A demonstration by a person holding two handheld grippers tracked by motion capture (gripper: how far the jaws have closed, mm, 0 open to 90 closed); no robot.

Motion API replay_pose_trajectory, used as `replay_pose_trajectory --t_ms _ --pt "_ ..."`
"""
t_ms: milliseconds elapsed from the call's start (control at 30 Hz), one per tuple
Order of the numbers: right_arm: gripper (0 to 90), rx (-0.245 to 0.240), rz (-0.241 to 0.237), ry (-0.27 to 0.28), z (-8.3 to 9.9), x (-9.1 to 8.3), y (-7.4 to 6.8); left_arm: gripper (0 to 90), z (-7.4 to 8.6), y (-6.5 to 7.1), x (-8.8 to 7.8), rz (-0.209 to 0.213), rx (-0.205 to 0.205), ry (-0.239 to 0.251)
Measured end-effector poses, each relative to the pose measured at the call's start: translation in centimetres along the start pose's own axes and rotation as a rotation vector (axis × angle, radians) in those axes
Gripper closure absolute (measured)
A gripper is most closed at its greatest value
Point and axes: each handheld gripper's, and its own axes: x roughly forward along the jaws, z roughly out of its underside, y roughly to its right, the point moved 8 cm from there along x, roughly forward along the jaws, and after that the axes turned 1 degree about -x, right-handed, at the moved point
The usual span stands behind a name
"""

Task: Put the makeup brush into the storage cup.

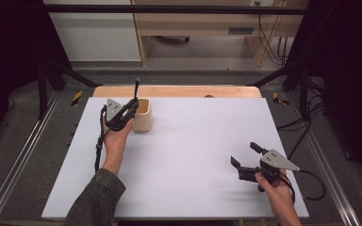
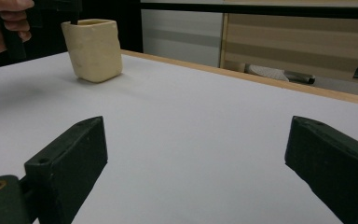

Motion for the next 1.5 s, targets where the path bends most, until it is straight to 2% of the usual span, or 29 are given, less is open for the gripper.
replay_pose_trajectory --t_ms 533,633,667,767,1067,1500 --pt "6.0 -0.001 -0.005 -0.002 0.0 0.0 -0.1 78.6 0.4 0.5 0.0 0.008 0.010 -0.007" --pt "6.0 -0.001 -0.005 -0.002 0.0 0.1 -0.1 76.0 0.3 0.5 -0.1 0.007 0.005 -0.004" --pt "6.0 -0.003 -0.005 -0.001 0.0 0.1 -0.1 70.9 0.3 0.5 -0.3 0.005 0.007 -0.001" --pt "6.0 -0.003 -0.005 -0.002 0.0 0.1 -0.1 68.4 -0.2 0.4 -0.6 0.007 0.006 0.015" --pt "5.9 0.000 -0.004 -0.005 0.1 0.1 -0.1 65.9 -0.5 0.2 -1.1 0.002 0.000 0.020" --pt "5.9 0.004 -0.003 -0.007 0.1 0.1 -0.2 61.3 -0.6 0.5 -1.3 0.016 -0.002 0.016"
